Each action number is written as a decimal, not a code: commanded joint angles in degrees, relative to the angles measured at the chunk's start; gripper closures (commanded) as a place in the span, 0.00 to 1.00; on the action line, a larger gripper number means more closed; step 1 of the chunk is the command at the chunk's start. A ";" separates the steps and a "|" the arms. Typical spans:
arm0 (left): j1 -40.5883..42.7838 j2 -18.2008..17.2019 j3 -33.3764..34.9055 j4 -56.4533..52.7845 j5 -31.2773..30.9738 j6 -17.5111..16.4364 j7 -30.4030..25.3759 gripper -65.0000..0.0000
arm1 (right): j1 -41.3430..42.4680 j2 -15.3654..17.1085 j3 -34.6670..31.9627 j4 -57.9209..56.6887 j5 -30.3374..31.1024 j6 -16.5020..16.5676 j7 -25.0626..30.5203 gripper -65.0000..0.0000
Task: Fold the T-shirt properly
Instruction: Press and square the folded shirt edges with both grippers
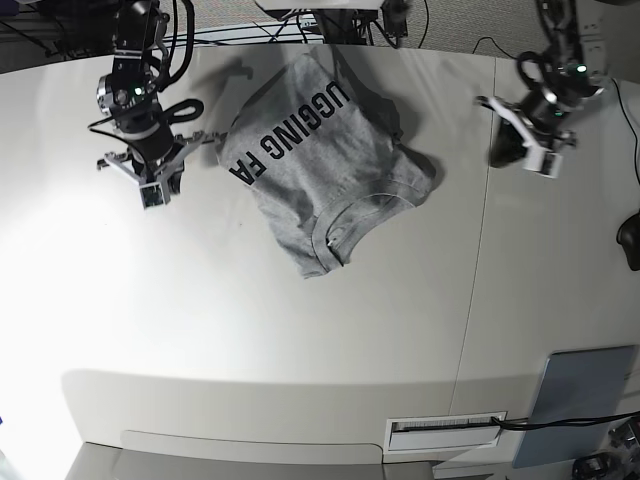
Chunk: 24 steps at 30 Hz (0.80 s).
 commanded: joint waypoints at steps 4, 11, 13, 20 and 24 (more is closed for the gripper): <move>-1.73 0.39 7.04 0.24 -0.81 1.18 -1.14 0.98 | 2.10 0.35 -0.55 0.79 2.67 -0.02 -0.68 1.00; -5.49 0.50 18.10 0.22 -0.85 12.07 -1.01 0.98 | 2.23 0.35 -4.17 -3.21 1.73 -0.02 0.48 1.00; -5.88 0.52 20.59 0.22 -1.29 12.68 -1.03 0.98 | 2.21 0.35 -5.40 -4.87 1.73 -0.02 0.20 1.00; -7.61 2.38 25.11 -3.02 -2.71 16.72 -1.11 0.98 | 1.75 0.35 -10.51 -5.55 1.31 -0.07 -0.63 1.00; -13.07 3.87 25.11 -9.33 -2.67 16.46 -1.29 0.98 | 0.52 0.35 -14.23 -5.55 -0.92 -3.19 -0.63 1.00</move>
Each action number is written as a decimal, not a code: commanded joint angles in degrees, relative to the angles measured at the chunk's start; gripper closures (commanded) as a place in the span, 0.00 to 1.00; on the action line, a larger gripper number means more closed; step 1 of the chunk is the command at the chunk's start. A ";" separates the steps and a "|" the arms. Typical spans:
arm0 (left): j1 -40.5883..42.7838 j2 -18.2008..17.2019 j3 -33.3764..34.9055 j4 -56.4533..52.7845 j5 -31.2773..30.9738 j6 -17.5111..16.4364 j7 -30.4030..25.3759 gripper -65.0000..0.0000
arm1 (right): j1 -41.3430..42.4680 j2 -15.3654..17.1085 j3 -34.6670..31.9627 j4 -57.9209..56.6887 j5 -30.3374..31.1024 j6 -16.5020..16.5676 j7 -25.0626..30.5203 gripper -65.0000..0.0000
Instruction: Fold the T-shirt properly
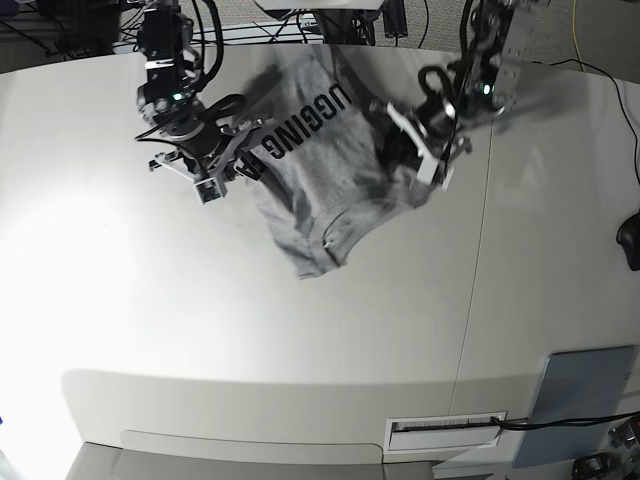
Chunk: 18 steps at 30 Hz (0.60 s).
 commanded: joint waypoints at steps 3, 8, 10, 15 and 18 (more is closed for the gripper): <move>-6.21 0.46 -0.15 -6.40 0.83 -0.48 -0.39 0.98 | -1.38 0.15 -2.69 0.92 -2.25 -1.79 0.39 1.00; -15.89 0.55 -0.15 -16.92 3.32 -0.50 -2.56 0.98 | -4.28 0.13 -6.80 0.94 -3.48 -4.90 1.25 1.00; -19.15 0.52 -0.15 -20.31 4.35 -1.03 -2.91 0.98 | -5.33 0.13 -9.11 0.96 -3.48 -6.54 2.29 1.00; -22.97 -0.35 -0.20 -22.82 6.05 -4.68 -1.36 0.98 | -5.90 0.15 -13.00 1.07 -3.98 -14.82 3.30 1.00; -21.88 -2.62 -0.22 -20.41 4.92 -4.98 -0.55 0.98 | -6.25 0.24 -12.11 2.78 -5.88 -15.89 2.89 1.00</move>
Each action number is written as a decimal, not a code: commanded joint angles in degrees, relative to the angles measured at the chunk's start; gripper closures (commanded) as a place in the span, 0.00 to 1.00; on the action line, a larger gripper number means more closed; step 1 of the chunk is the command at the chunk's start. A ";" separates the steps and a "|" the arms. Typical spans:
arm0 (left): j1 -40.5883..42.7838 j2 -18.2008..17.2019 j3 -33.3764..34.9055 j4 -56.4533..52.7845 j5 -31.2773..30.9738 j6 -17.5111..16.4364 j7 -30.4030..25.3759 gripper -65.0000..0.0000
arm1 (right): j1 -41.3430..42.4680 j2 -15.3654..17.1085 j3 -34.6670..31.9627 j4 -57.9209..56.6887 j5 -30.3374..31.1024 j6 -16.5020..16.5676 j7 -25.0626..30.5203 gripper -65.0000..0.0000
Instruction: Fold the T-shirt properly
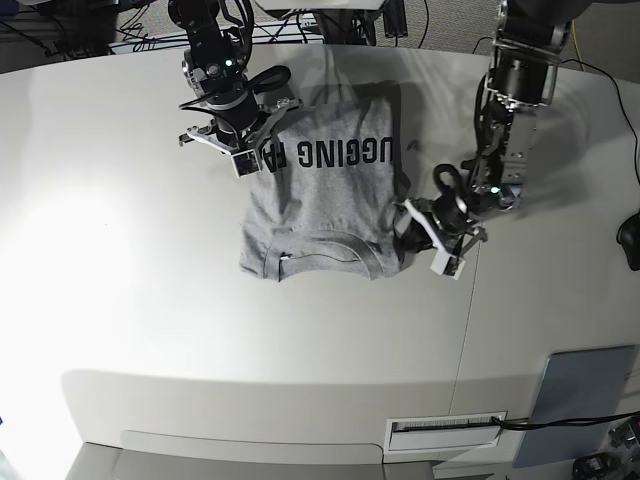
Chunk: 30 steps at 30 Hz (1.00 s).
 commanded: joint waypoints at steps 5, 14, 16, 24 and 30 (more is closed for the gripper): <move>6.27 -7.17 -0.44 9.51 -2.23 2.91 1.01 0.98 | -3.56 1.33 3.85 7.43 -0.90 -0.22 -1.29 1.00; 28.33 -12.13 -12.13 29.33 -2.19 5.42 1.57 0.98 | -14.82 3.54 13.51 18.86 -0.70 -0.22 -3.72 1.00; 33.38 -12.15 -15.67 31.95 -2.69 3.76 2.10 0.98 | -18.25 3.52 15.10 20.79 -0.68 -0.22 -3.74 1.00; 51.45 -12.02 -27.34 34.40 -6.45 -3.43 3.43 0.98 | -31.34 3.52 17.05 24.41 -1.57 -0.20 -6.23 1.00; 62.75 -10.12 -29.03 33.11 -6.40 -8.44 3.45 0.98 | -40.19 3.50 17.05 24.26 -1.77 0.50 -13.31 1.00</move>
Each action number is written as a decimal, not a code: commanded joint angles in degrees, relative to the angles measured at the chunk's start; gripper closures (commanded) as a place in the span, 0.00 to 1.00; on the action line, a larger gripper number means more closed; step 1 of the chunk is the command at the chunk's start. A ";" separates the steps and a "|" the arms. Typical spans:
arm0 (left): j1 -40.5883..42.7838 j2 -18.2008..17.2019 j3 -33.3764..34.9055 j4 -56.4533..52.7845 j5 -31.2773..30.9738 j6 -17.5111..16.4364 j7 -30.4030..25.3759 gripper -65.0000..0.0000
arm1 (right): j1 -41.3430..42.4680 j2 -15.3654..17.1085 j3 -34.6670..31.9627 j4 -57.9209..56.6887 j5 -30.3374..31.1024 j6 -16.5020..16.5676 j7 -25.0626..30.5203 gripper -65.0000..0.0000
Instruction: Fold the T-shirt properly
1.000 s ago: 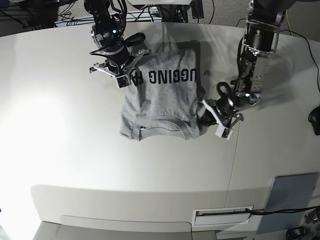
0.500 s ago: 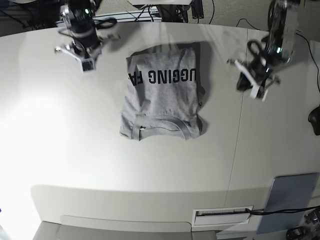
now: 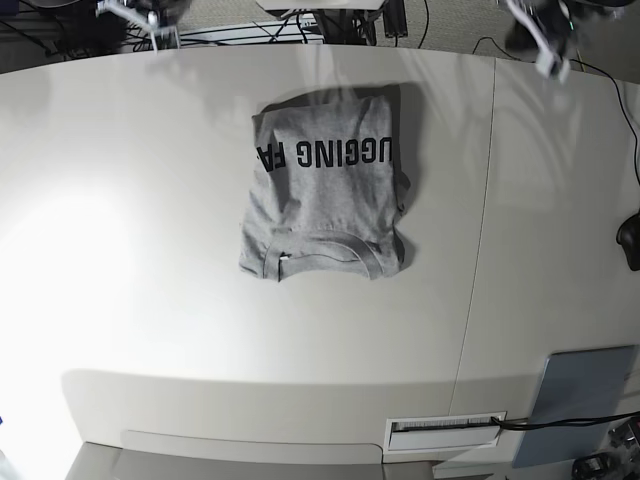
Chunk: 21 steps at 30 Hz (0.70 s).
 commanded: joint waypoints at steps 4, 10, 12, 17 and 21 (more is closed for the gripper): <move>3.06 4.22 -0.31 -5.27 0.94 -7.87 -0.87 0.98 | -4.39 0.22 0.15 -2.97 -0.39 -0.02 -0.17 1.00; -1.86 6.75 3.21 -23.41 2.91 -11.54 -3.50 0.98 | -1.31 0.20 0.15 -20.04 -0.61 0.00 4.70 1.00; -5.14 6.78 6.01 -30.45 6.93 -11.56 -5.88 0.98 | 1.55 0.20 0.15 -26.91 -0.63 -0.02 5.51 1.00; -14.49 7.45 15.15 -50.18 18.32 -11.08 -24.72 0.98 | 11.13 0.20 0.15 -46.82 -0.59 -0.02 12.79 1.00; -22.60 10.03 20.94 -63.84 22.21 -8.96 -32.22 0.98 | 20.17 0.20 0.15 -64.11 2.60 0.00 22.58 1.00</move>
